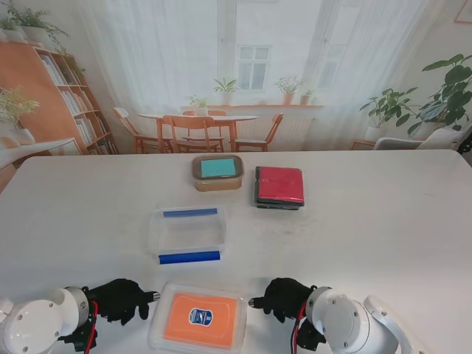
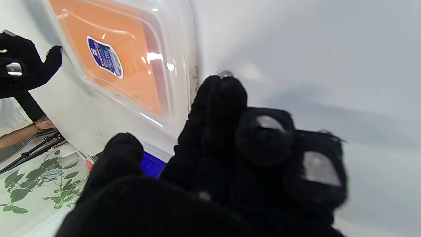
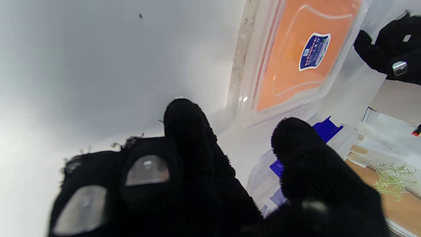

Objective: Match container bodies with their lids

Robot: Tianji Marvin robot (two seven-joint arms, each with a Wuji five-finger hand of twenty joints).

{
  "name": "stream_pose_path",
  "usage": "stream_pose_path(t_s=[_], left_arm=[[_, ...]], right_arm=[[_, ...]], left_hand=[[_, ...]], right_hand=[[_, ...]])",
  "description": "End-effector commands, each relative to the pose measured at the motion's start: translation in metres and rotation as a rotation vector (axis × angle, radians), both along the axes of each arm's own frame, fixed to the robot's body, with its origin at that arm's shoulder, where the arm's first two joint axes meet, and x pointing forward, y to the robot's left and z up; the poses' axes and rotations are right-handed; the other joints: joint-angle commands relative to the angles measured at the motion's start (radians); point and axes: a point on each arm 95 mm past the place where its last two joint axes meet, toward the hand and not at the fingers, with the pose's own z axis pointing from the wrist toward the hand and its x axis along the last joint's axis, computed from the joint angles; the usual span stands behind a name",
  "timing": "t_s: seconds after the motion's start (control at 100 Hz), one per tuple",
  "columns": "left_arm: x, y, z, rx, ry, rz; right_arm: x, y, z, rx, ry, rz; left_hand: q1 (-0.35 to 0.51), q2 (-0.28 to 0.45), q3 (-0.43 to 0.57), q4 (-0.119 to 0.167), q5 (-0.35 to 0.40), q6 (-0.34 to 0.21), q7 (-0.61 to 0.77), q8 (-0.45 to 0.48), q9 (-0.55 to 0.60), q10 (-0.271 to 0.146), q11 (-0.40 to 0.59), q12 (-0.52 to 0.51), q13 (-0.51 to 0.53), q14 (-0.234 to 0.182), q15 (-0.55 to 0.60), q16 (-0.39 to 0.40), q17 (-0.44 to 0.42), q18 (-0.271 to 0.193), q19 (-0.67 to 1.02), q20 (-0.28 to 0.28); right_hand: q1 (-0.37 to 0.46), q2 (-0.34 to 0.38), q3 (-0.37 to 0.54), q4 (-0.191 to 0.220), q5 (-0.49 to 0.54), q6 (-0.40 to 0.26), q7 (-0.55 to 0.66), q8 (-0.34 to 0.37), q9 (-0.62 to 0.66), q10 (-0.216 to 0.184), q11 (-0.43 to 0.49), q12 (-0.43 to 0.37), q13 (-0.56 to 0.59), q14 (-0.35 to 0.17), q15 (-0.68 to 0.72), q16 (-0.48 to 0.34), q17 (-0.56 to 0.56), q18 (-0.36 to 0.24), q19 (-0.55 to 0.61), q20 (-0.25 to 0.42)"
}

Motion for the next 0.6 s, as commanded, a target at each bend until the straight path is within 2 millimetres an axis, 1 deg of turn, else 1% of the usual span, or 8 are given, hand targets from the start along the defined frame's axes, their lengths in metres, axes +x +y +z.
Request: stream_pose_path(t_s=[0.0, 0.24, 0.59], left_arm=[[-0.005, -0.001, -0.006, -0.004, 0.022, 0.002], [-0.006, -0.003, -0.007, 0.006, 0.016, 0.005], [-0.007, -0.007, -0.011, -0.001, 0.034, 0.011]], right_arm=[[-0.002, 0.001, -0.001, 0.008, 0.035, 0.013], [-0.007, 0.005, -0.004, 0.035, 0.094, 0.022], [-0.007, 0.015, -0.011, 0.070, 0.169, 0.027]], left_hand=[[-0.039, 0.032, -0.024, -0.036, -0.009, 0.089, -0.002, -0.019, 0.036, -0.020, 0.047, -0.009, 0.049, 0.096, 0.124, -0.007, 0.076, -0.213, 0.262, 0.008], [-0.039, 0.026, -0.024, -0.036, -0.014, 0.090, -0.002, -0.023, 0.034, -0.018, 0.044, -0.012, 0.047, 0.095, 0.120, -0.010, 0.075, -0.214, 0.262, 0.005], [-0.040, 0.021, -0.023, -0.035, -0.019, 0.092, -0.007, -0.028, 0.027, -0.014, 0.036, -0.015, 0.040, 0.096, 0.112, -0.012, 0.074, -0.214, 0.262, -0.006]], right_hand=[[-0.035, 0.023, -0.020, 0.000, 0.071, 0.064, 0.045, 0.000, 0.074, 0.138, 0.054, 0.012, 0.022, -0.056, 0.119, 0.024, 0.078, -0.301, 0.226, 0.020], [-0.041, 0.072, -0.047, -0.006, 0.121, 0.059, 0.096, 0.018, 0.103, 0.134, 0.056, 0.009, 0.022, -0.063, 0.134, 0.040, 0.081, -0.302, 0.226, 0.051], [-0.025, 0.086, -0.077, -0.006, 0.132, 0.059, 0.114, 0.023, 0.114, 0.133, 0.055, 0.008, 0.022, -0.063, 0.136, 0.054, 0.081, -0.299, 0.226, 0.070]])
